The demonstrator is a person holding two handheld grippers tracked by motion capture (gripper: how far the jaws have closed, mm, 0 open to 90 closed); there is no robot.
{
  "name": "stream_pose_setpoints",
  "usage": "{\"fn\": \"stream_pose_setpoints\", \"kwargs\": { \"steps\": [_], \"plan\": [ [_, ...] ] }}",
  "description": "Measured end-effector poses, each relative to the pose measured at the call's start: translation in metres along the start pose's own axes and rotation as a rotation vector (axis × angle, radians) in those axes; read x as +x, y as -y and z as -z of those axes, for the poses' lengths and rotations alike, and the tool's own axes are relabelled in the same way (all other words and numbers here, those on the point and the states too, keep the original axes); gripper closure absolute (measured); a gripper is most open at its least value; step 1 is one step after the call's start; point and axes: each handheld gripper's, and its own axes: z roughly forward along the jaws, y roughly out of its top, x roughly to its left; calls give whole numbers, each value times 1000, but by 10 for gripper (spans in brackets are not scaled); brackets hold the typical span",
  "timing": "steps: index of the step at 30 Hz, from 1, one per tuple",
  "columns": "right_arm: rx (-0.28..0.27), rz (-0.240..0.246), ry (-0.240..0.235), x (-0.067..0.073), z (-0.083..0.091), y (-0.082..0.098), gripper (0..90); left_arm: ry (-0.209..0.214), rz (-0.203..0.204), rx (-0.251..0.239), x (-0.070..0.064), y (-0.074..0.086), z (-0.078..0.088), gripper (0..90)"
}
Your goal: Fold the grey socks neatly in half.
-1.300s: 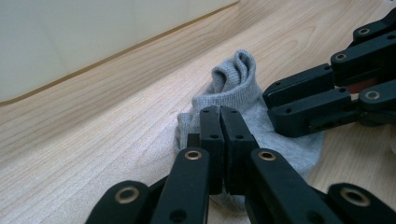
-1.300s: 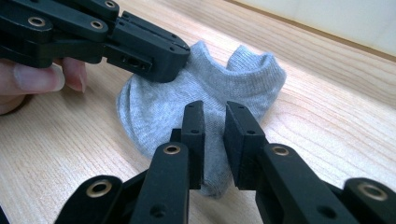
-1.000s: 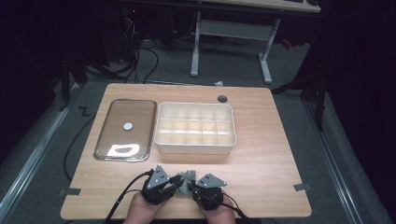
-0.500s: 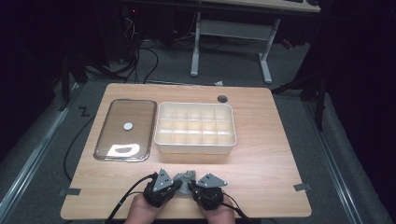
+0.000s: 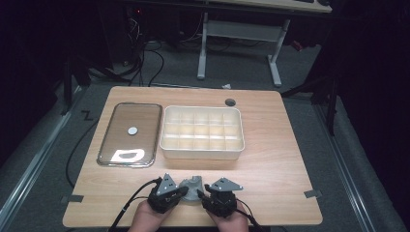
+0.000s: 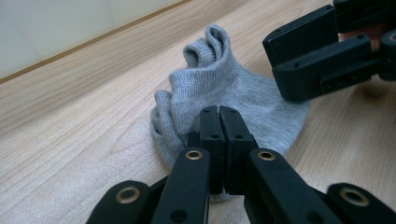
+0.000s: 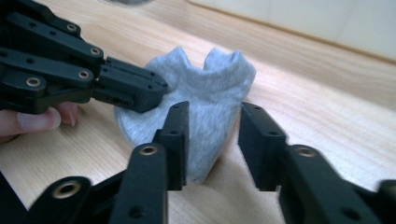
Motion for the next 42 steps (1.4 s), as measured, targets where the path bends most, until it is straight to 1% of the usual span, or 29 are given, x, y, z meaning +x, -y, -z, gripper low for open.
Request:
{"fn": "stream_pose_setpoints", "kwargs": {
  "steps": [1,2,3,5,7,9,12,14,15,16,17,19,21,24,30,33,34,36,39,42],
  "plan": [
    [0,-10,0,1,0,0,609,0,0,0,0,0,0,882],
    [-2,-7,2,1,-1,0,590,0,-1,0,0,0,0,878],
    [-1,-14,2,2,-1,0,578,0,0,-1,0,0,0,876],
    [10,-24,4,2,-4,0,563,1,2,-2,0,0,0,868],
    [32,-41,25,2,-6,-2,567,-3,-2,-5,-1,0,0,858],
    [51,-59,34,2,-8,-3,580,-4,-5,-7,-1,0,1,847],
    [65,-57,27,1,-11,-3,562,-4,-9,-7,-2,0,1,839],
    [86,-59,10,0,-13,-3,560,-6,-15,-6,-2,0,1,836],
    [89,-55,7,-1,-14,-2,567,-7,-17,-6,-2,0,1,835],
    [93,-61,-8,-1,-15,-1,593,-8,-17,-8,-3,0,1,833],
    [91,-64,-24,-2,-15,-1,609,-9,-19,-7,-3,1,1,832],
    [84,-64,-39,-3,-15,1,619,-8,-18,-7,-3,1,1,830],
    [83,-83,-53,-3,-15,2,631,-8,-19,-7,-3,1,1,830],
    [76,-85,-61,-4,-15,2,644,-10,-20,-7,-3,1,1,829],
    [83,-109,-80,-4,-16,2,721,-12,-22,-7,-3,1,1,830],
    [81,-96,-77,-2,-15,2,779,-12,-22,-7,-3,0,1,831],
    [78,-82,-73,-2,-14,1,788,-12,-22,-7,-3,0,0,831],
    [72,-69,-68,0,-14,1,801,-12,-22,-7,-3,0,0,831],
    [71,-64,-70,0,-12,0,805,-13,-23,-7,-4,0,0,832],
    [61,-61,-67,0,-10,-2,808,-31,-31,-6,-7,-1,-1,838]
  ]
}}
